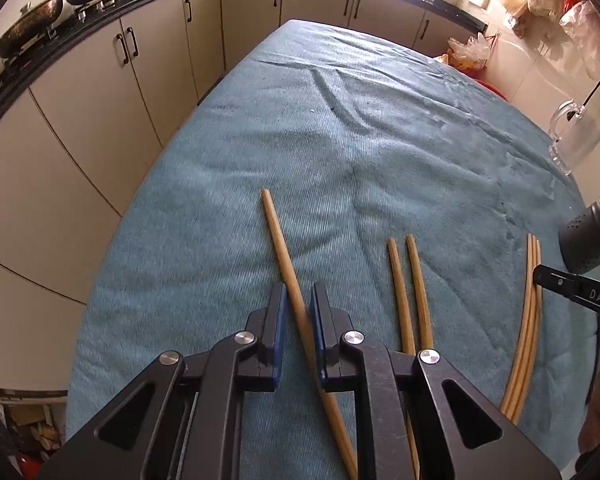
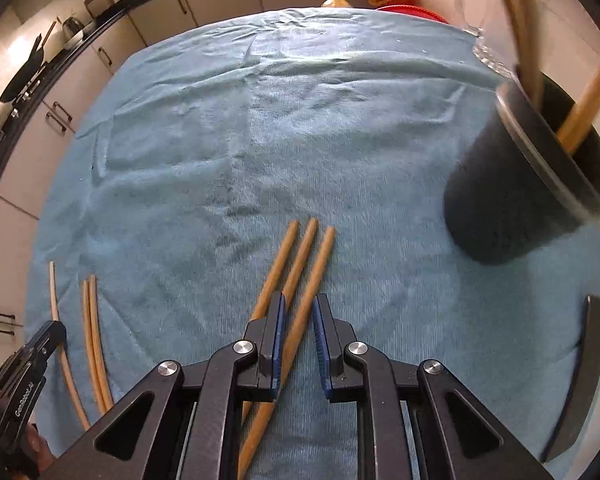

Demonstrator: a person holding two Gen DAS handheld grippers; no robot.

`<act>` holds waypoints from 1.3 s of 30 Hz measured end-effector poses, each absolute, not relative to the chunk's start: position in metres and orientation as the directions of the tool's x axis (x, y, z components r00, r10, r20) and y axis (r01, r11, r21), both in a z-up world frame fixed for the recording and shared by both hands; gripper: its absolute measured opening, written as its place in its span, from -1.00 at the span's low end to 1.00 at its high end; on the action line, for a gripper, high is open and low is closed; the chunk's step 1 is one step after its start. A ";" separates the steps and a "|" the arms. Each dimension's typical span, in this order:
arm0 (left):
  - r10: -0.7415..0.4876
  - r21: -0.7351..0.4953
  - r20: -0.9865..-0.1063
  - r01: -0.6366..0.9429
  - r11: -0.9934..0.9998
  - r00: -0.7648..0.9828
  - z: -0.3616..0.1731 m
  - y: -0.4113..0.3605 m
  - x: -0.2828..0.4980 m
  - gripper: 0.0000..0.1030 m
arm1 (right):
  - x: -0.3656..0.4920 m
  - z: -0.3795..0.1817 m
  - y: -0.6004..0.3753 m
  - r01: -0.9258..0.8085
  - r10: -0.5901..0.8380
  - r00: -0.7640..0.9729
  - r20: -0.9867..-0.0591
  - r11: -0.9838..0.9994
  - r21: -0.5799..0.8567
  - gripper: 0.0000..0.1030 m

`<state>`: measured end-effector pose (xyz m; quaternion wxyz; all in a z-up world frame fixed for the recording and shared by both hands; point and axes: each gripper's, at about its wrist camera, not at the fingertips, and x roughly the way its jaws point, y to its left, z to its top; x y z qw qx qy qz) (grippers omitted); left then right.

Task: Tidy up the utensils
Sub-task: 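Lower the left gripper onto a wooden chopstick and close while the right gripper grasps another, then lift both chopsticks upright and carry them over the grey cup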

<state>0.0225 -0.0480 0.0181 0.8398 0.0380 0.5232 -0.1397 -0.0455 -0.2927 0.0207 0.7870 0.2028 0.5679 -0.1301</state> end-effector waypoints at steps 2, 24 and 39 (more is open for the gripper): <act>-0.205 -0.093 -0.884 0.272 0.958 0.419 0.018 -0.049 0.023 -0.81 | -0.044 0.022 -0.290 0.418 0.007 0.325 -0.946 0.896 0.151 -0.71; -0.380 -0.222 -0.739 0.331 0.917 0.556 0.094 -0.036 -0.035 -0.88 | -0.129 0.095 -0.287 0.299 0.116 0.657 -0.745 0.867 0.399 -0.91; -0.453 -0.242 -0.655 0.400 0.884 0.605 0.138 -0.046 -0.078 -0.87 | -0.203 0.150 -0.262 0.173 0.055 0.837 -0.544 0.918 0.358 -0.99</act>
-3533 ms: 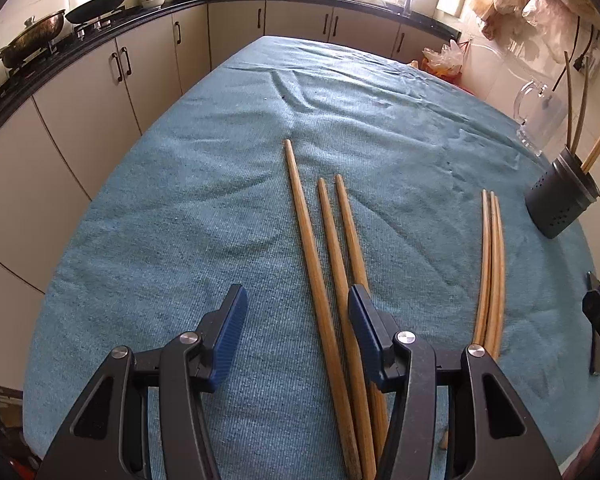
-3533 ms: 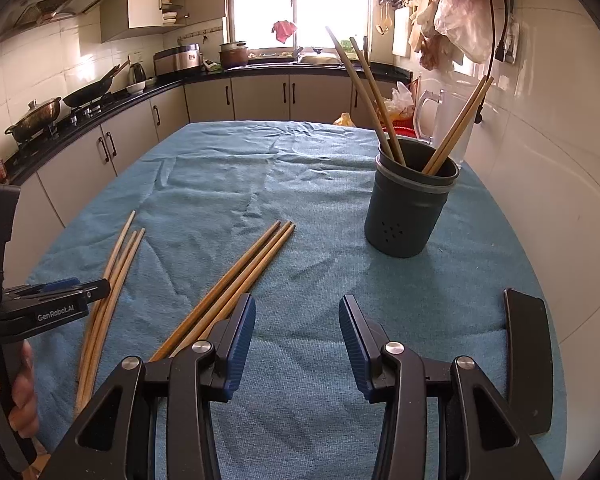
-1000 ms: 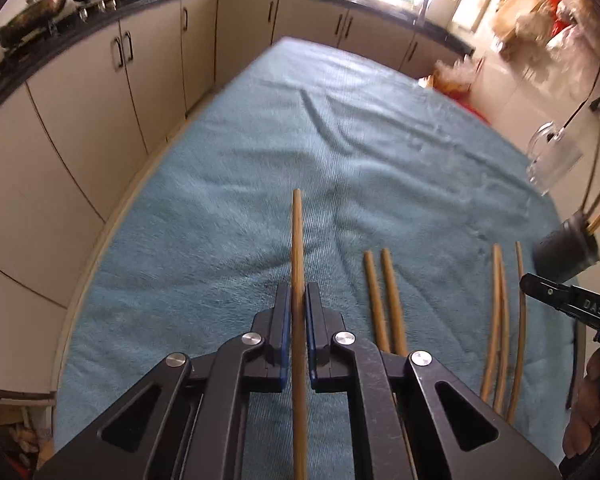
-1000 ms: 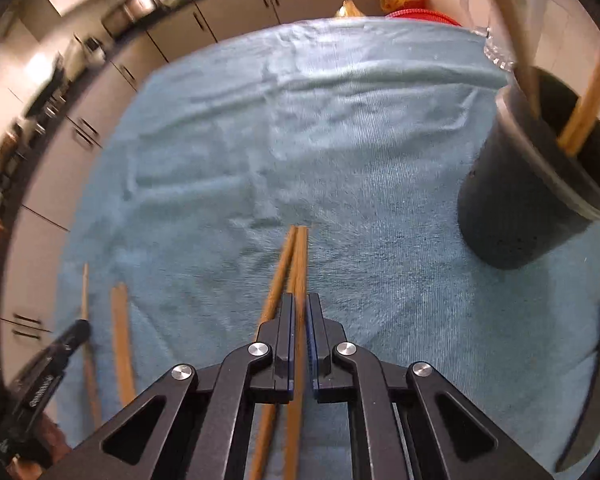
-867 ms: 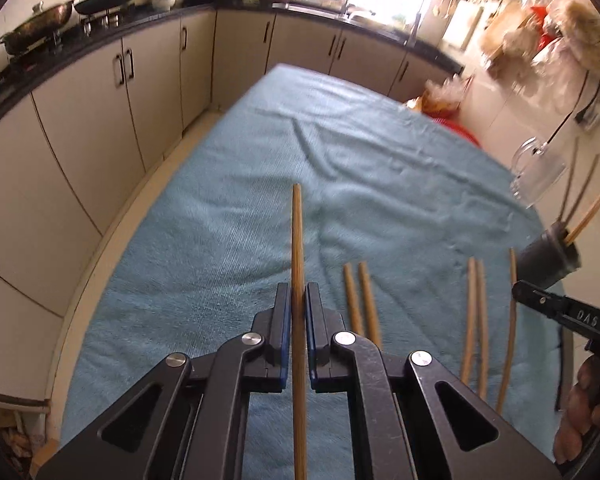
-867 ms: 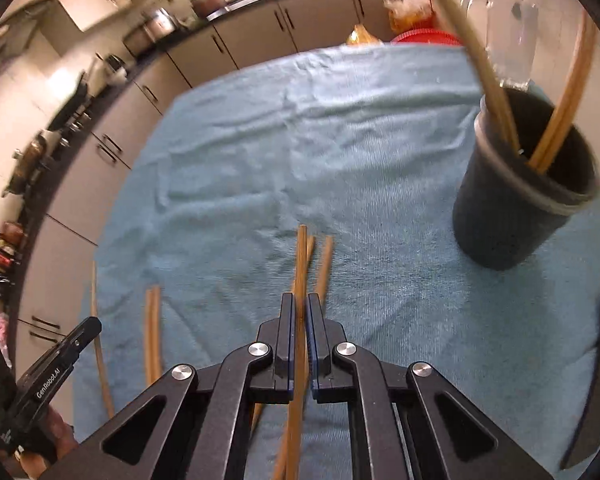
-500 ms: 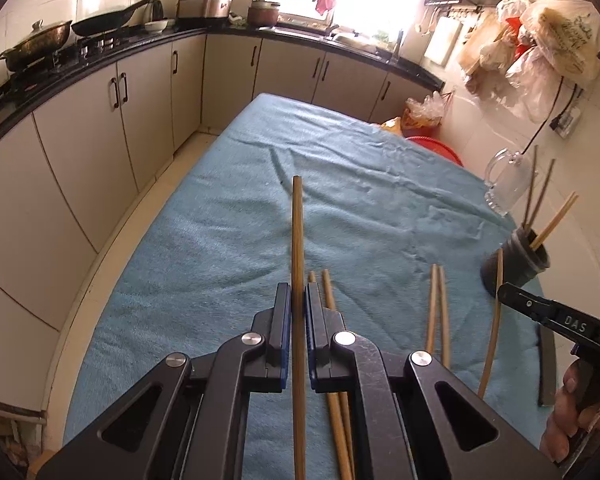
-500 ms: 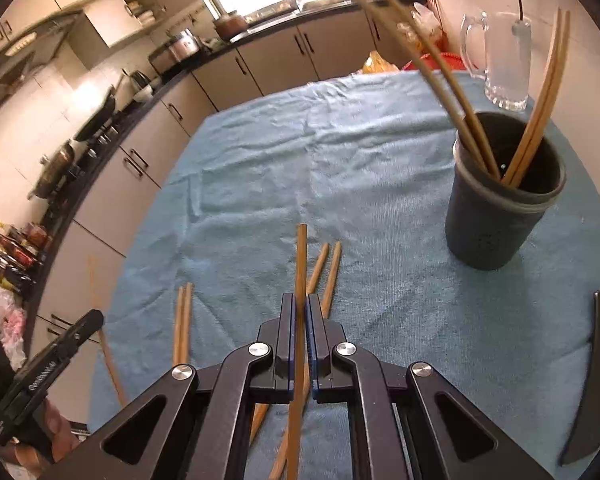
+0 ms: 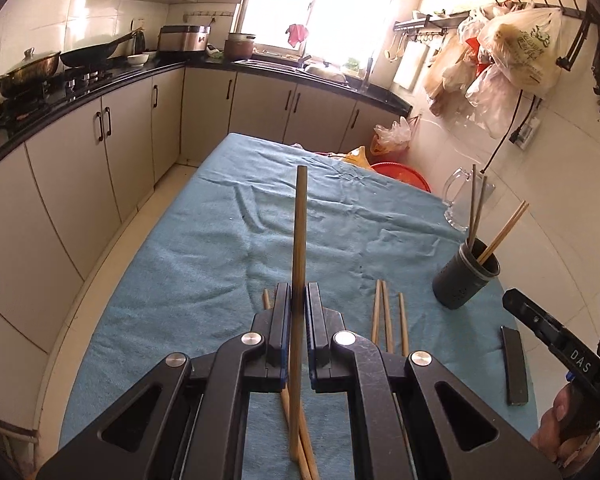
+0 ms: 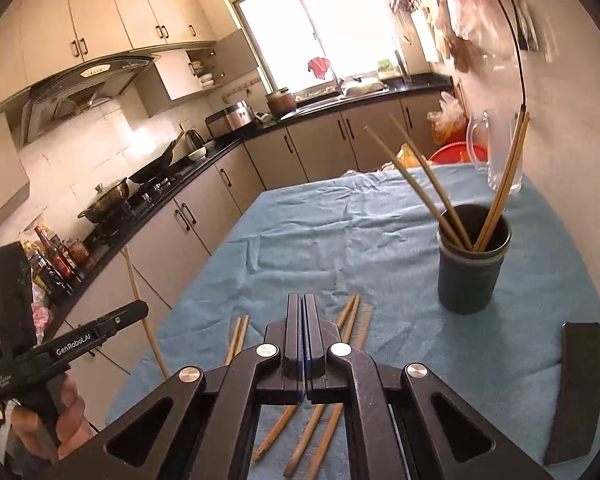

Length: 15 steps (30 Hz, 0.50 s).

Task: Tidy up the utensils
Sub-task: 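Lift both chopsticks upright and carry them over the grey cup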

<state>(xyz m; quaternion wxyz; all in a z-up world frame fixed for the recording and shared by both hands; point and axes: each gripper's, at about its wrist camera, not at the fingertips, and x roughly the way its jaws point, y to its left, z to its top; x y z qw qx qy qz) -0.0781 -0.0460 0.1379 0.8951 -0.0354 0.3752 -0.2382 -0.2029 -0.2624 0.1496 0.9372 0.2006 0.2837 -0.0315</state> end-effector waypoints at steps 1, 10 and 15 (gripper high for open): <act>-0.451 -0.239 -0.657 0.400 0.885 0.605 0.138 -0.047 -0.079 -0.87 | -0.200 0.148 -0.263 0.173 0.065 0.822 -0.565 0.918 0.356 -0.98; -0.448 -0.240 -0.670 0.399 0.885 0.592 0.132 -0.046 -0.079 -0.87 | -0.143 0.083 -0.288 0.331 0.074 0.584 -0.809 0.888 0.320 -0.84; -0.455 -0.243 -0.672 0.407 0.880 0.584 0.130 -0.046 -0.077 -0.87 | -0.113 0.041 -0.298 0.374 0.111 0.487 -0.866 0.870 0.322 -0.82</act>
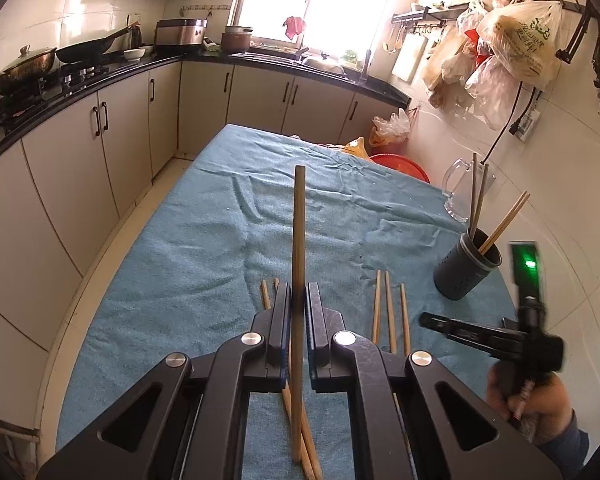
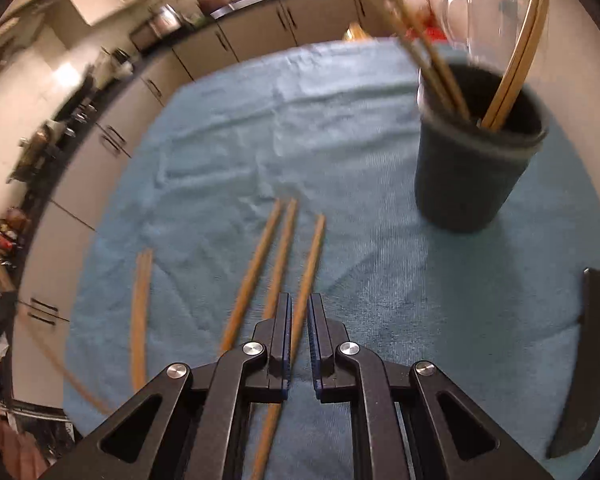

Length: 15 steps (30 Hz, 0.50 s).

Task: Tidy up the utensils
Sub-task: 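Lift both chopsticks upright and carry them over the grey cup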

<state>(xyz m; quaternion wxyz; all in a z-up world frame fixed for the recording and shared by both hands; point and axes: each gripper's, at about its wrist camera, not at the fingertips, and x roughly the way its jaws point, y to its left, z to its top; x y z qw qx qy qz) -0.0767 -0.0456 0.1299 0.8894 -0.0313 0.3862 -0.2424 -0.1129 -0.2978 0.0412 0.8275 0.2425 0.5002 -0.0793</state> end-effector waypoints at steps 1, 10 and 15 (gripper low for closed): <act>-0.457 -0.245 -0.671 0.407 0.880 0.584 0.130 -0.046 -0.077 -0.87 | -0.109 0.036 -0.300 0.387 0.100 0.471 -0.877 0.870 0.307 -0.80; -0.469 -0.260 -0.674 0.412 0.873 0.570 0.126 -0.044 -0.071 -0.87 | -0.082 0.021 -0.294 0.396 0.027 0.401 -0.916 0.896 0.200 -0.66; -0.474 -0.266 -0.673 0.412 0.871 0.568 0.127 -0.045 -0.072 -0.87 | -0.082 0.022 -0.289 0.373 0.018 0.402 -0.915 0.910 0.182 -0.87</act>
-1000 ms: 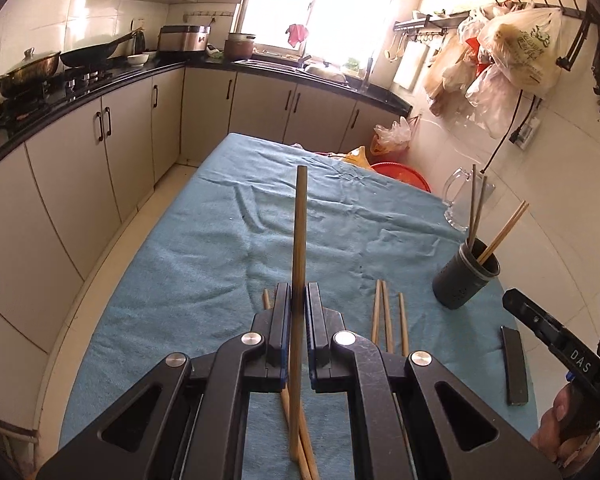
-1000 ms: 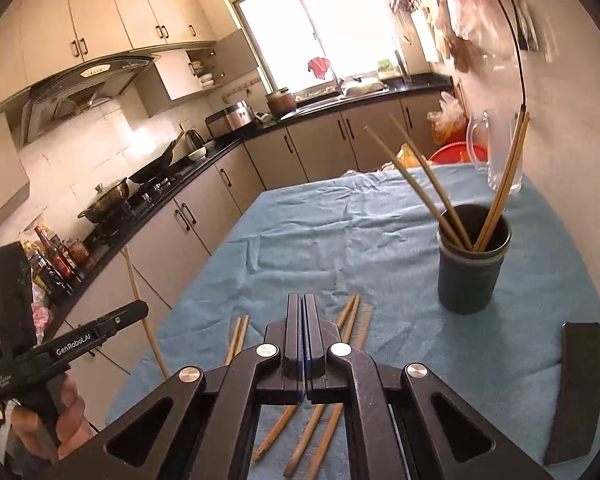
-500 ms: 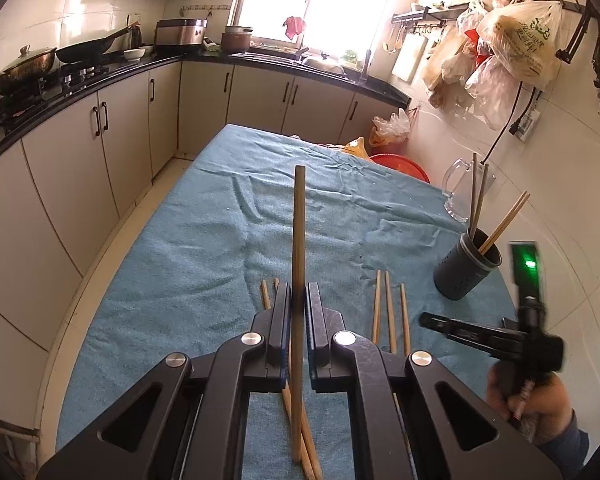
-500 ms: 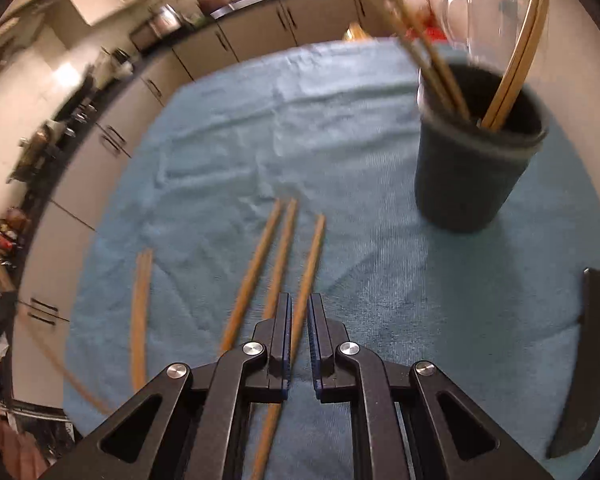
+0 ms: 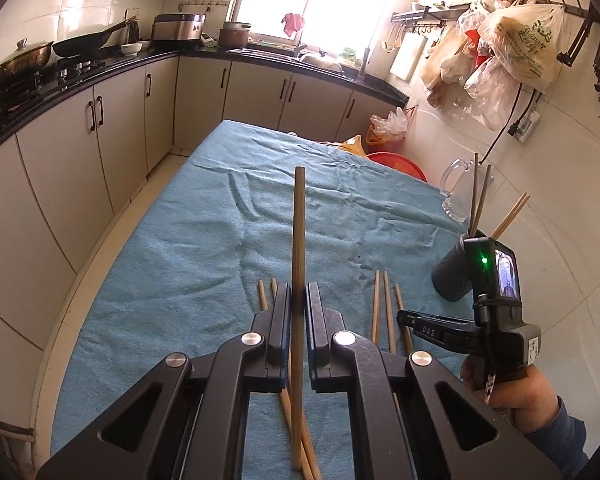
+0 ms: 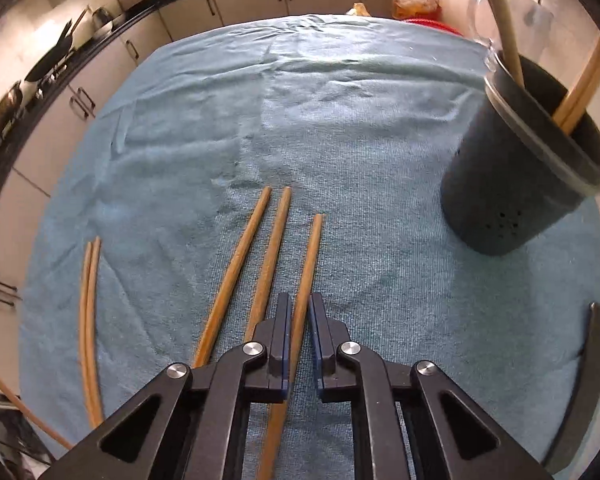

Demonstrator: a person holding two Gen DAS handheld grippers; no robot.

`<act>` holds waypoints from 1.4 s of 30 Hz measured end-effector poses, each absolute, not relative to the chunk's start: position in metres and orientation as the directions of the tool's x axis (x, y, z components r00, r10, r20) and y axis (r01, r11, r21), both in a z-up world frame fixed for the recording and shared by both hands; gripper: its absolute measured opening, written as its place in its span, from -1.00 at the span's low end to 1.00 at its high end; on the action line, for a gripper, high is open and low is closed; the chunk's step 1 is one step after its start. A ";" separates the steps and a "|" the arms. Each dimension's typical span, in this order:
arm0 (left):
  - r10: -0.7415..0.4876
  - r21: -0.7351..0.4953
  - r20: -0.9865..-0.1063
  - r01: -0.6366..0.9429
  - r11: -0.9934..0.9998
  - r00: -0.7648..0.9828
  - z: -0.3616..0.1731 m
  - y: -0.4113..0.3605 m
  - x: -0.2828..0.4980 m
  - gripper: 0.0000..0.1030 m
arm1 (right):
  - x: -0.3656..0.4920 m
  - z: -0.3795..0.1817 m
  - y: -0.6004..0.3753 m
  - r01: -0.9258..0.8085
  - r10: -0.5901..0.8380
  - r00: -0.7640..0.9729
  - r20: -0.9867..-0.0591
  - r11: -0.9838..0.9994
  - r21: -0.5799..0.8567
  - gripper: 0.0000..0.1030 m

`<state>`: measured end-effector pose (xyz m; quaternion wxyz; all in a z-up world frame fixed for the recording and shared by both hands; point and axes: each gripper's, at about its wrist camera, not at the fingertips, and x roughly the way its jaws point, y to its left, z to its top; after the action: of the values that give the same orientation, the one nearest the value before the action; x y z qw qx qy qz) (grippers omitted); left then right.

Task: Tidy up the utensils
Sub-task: 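Lift both chopsticks upright and carry them over the grey cup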

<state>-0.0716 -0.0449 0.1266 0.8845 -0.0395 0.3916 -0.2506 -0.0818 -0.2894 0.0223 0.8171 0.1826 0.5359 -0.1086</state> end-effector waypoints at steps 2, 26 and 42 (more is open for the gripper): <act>-0.476 -0.265 -0.671 0.415 0.870 0.568 0.129 -0.045 -0.074 -0.87 | -0.089 0.027 -0.292 0.375 0.047 0.435 -0.899 0.898 0.229 -0.88; -0.499 -0.248 -0.626 0.454 0.856 0.599 0.160 -0.055 -0.102 -0.88 | -0.220 0.147 -0.282 0.237 -0.001 0.861 -0.508 0.885 0.401 -0.87; -0.521 -0.224 -0.622 0.504 0.834 0.585 0.175 -0.081 -0.112 -0.87 | -0.260 0.164 -0.325 0.285 -0.056 0.893 -0.447 0.838 0.464 -0.87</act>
<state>-0.1118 -0.0811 0.1754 0.8901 -0.0119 0.3532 -0.2877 -0.2598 -0.3250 0.1644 0.9348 0.2692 0.2130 -0.0912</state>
